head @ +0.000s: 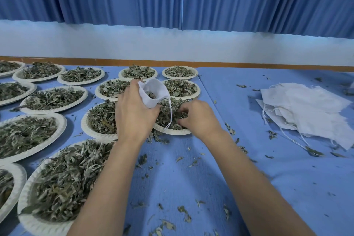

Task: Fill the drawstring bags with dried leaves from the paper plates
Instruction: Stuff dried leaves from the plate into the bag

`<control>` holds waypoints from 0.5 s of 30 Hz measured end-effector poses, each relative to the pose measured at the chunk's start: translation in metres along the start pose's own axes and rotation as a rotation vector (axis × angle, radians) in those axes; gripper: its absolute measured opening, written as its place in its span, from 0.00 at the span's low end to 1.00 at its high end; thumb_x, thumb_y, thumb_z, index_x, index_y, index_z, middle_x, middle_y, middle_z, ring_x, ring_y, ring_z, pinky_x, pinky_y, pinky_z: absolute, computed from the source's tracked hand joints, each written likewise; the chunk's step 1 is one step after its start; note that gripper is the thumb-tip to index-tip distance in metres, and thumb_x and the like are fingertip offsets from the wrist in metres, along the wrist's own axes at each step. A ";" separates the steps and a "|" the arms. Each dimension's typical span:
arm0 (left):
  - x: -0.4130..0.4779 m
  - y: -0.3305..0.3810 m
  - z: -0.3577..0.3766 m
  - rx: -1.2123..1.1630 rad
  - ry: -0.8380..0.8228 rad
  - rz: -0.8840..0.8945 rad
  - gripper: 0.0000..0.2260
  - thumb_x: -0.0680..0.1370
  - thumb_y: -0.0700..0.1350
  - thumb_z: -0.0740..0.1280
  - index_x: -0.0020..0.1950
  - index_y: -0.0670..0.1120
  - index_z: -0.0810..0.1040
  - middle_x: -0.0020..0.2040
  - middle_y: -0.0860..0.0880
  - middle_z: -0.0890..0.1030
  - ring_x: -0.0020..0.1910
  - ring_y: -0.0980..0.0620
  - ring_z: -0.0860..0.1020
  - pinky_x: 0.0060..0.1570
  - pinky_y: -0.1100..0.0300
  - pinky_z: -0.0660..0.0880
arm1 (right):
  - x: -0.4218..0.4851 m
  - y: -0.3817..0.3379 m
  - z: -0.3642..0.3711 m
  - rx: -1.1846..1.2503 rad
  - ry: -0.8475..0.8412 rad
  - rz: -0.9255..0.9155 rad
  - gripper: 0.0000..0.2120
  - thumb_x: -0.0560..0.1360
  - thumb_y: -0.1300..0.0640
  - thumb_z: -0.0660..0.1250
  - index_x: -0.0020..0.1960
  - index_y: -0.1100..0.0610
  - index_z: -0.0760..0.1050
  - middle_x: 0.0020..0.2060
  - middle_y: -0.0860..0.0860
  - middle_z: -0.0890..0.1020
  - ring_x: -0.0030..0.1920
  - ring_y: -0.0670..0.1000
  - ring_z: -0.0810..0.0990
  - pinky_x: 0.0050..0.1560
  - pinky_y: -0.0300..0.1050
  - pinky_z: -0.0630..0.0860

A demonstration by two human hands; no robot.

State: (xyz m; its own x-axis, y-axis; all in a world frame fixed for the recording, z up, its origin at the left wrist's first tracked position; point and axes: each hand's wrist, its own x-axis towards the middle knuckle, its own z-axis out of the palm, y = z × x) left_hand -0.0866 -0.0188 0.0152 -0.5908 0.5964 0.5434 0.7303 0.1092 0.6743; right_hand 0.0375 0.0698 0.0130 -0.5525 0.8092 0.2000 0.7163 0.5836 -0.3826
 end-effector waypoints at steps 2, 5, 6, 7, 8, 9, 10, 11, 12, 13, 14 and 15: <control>-0.003 0.006 -0.001 0.026 0.010 -0.021 0.22 0.67 0.47 0.76 0.52 0.46 0.66 0.48 0.50 0.71 0.52 0.41 0.74 0.52 0.41 0.72 | 0.000 0.000 0.002 0.037 0.036 0.004 0.11 0.72 0.59 0.71 0.55 0.55 0.82 0.51 0.55 0.82 0.52 0.56 0.79 0.49 0.48 0.77; -0.004 0.012 -0.001 0.021 0.020 -0.043 0.25 0.67 0.51 0.76 0.51 0.47 0.62 0.46 0.50 0.70 0.50 0.41 0.75 0.54 0.40 0.72 | 0.001 0.002 0.001 0.126 0.086 0.035 0.09 0.72 0.60 0.70 0.52 0.55 0.83 0.45 0.55 0.84 0.47 0.55 0.81 0.46 0.46 0.76; -0.005 0.014 -0.001 0.005 0.013 -0.052 0.25 0.67 0.50 0.75 0.52 0.48 0.60 0.46 0.49 0.71 0.49 0.41 0.75 0.54 0.40 0.72 | 0.001 0.003 0.000 0.179 0.114 0.048 0.08 0.73 0.60 0.70 0.51 0.56 0.83 0.44 0.54 0.84 0.46 0.54 0.81 0.46 0.45 0.76; -0.005 0.014 -0.001 -0.007 -0.001 -0.058 0.26 0.68 0.49 0.74 0.52 0.48 0.59 0.46 0.49 0.72 0.49 0.41 0.76 0.54 0.40 0.72 | 0.002 0.004 -0.001 0.234 0.148 0.058 0.08 0.73 0.59 0.71 0.51 0.56 0.83 0.44 0.54 0.85 0.45 0.53 0.81 0.45 0.41 0.75; -0.005 0.014 0.000 -0.011 -0.017 -0.060 0.26 0.68 0.49 0.74 0.53 0.49 0.59 0.47 0.49 0.72 0.48 0.41 0.76 0.54 0.39 0.72 | 0.003 0.005 -0.003 0.280 0.185 0.068 0.07 0.72 0.59 0.71 0.50 0.56 0.83 0.45 0.53 0.85 0.45 0.51 0.81 0.44 0.37 0.73; -0.005 0.013 0.000 -0.009 -0.033 -0.060 0.26 0.68 0.48 0.74 0.53 0.50 0.58 0.47 0.49 0.72 0.48 0.41 0.76 0.55 0.39 0.71 | 0.004 0.006 -0.005 0.318 0.218 0.078 0.07 0.72 0.59 0.72 0.50 0.56 0.83 0.46 0.52 0.85 0.44 0.49 0.80 0.42 0.32 0.70; -0.005 0.013 0.000 -0.006 -0.041 -0.057 0.25 0.69 0.48 0.73 0.54 0.50 0.59 0.46 0.49 0.72 0.48 0.41 0.76 0.56 0.39 0.71 | 0.005 0.007 -0.007 0.355 0.243 0.091 0.07 0.73 0.58 0.72 0.51 0.56 0.83 0.46 0.52 0.85 0.43 0.48 0.79 0.41 0.30 0.67; -0.004 0.012 0.000 0.004 -0.037 -0.051 0.24 0.69 0.48 0.73 0.56 0.49 0.61 0.46 0.49 0.72 0.49 0.41 0.75 0.57 0.38 0.70 | 0.006 0.009 -0.009 0.395 0.259 0.104 0.08 0.73 0.58 0.72 0.51 0.56 0.83 0.47 0.52 0.84 0.42 0.47 0.79 0.40 0.30 0.67; -0.004 0.012 0.000 0.026 -0.016 -0.035 0.23 0.70 0.47 0.73 0.58 0.47 0.64 0.46 0.50 0.73 0.50 0.42 0.75 0.59 0.38 0.69 | 0.006 0.010 -0.010 0.438 0.271 0.116 0.08 0.73 0.57 0.72 0.52 0.56 0.83 0.46 0.53 0.84 0.41 0.47 0.79 0.41 0.30 0.68; -0.003 0.012 0.000 0.064 0.017 -0.011 0.23 0.70 0.47 0.73 0.60 0.45 0.66 0.47 0.50 0.73 0.51 0.42 0.75 0.61 0.39 0.68 | 0.006 0.010 -0.010 0.481 0.278 0.130 0.09 0.73 0.57 0.72 0.52 0.56 0.83 0.46 0.53 0.84 0.41 0.48 0.79 0.43 0.32 0.70; -0.002 0.013 0.000 0.106 0.054 0.020 0.23 0.70 0.46 0.73 0.61 0.44 0.69 0.48 0.49 0.74 0.53 0.42 0.74 0.63 0.40 0.67 | 0.006 0.010 -0.010 0.528 0.283 0.149 0.09 0.73 0.56 0.72 0.52 0.56 0.82 0.45 0.52 0.84 0.42 0.48 0.80 0.45 0.35 0.74; -0.001 0.013 0.001 0.141 0.089 0.056 0.23 0.70 0.45 0.73 0.62 0.44 0.70 0.49 0.48 0.76 0.55 0.42 0.73 0.63 0.41 0.66 | 0.006 0.010 -0.009 0.587 0.288 0.172 0.09 0.73 0.56 0.73 0.52 0.56 0.82 0.44 0.52 0.83 0.42 0.49 0.81 0.47 0.38 0.76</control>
State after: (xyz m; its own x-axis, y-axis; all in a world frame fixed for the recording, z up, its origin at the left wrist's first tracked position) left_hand -0.0765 -0.0169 0.0230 -0.5715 0.5328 0.6242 0.8000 0.1922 0.5684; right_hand 0.0454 0.0808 0.0188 -0.2578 0.9204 0.2938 0.3886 0.3772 -0.8407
